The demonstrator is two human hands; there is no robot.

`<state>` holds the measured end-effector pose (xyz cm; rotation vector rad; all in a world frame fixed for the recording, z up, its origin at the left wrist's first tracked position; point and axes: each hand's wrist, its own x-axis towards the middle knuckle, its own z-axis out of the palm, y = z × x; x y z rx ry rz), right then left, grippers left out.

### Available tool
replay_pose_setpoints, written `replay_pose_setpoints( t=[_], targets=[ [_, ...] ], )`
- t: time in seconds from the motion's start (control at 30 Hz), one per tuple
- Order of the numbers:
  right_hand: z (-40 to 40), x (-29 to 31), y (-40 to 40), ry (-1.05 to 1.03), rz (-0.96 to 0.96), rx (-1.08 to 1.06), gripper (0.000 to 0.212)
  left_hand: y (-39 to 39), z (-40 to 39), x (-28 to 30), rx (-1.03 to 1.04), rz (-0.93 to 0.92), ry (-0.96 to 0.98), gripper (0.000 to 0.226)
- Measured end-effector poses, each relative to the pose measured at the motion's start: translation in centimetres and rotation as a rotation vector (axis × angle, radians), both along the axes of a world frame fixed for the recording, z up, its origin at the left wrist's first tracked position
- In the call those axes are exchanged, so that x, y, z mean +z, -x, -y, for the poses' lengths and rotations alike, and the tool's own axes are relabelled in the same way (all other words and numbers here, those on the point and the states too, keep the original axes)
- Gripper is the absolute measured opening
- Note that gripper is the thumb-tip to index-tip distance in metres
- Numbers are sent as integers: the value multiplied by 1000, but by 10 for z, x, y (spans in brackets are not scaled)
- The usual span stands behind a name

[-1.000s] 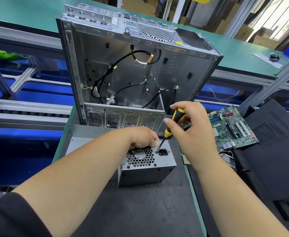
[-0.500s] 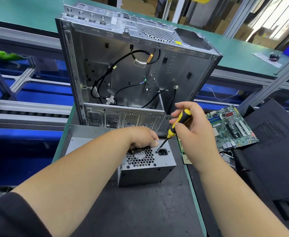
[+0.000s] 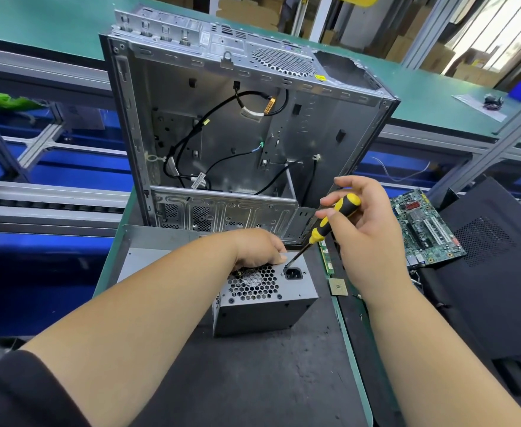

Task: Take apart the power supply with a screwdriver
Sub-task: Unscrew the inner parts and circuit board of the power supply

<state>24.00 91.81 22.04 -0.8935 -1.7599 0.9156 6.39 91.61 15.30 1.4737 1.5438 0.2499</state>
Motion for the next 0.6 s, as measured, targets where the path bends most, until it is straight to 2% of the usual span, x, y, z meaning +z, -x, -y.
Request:
replay_pose_setpoints(
  t=[0.17,0.27,0.4,0.53,0.6],
  targets=[
    [-3,6,-9,32,-91,-43,38,-3,4,-4,57,7,-79,18],
    [-4,10,-17,64,-180,-76,37,-2,12,-4,215,140,-158,21],
    [-4,12,-24,90,-300,-127,33,-3,26,1,290,240,-392,22],
    [1,12,-31,149,-405,-164,29,-13,45,11,297,472,-404,27],
    [4,13,-34,171,-440,-173,28,-19,51,15,282,504,-390,27]
  ],
)
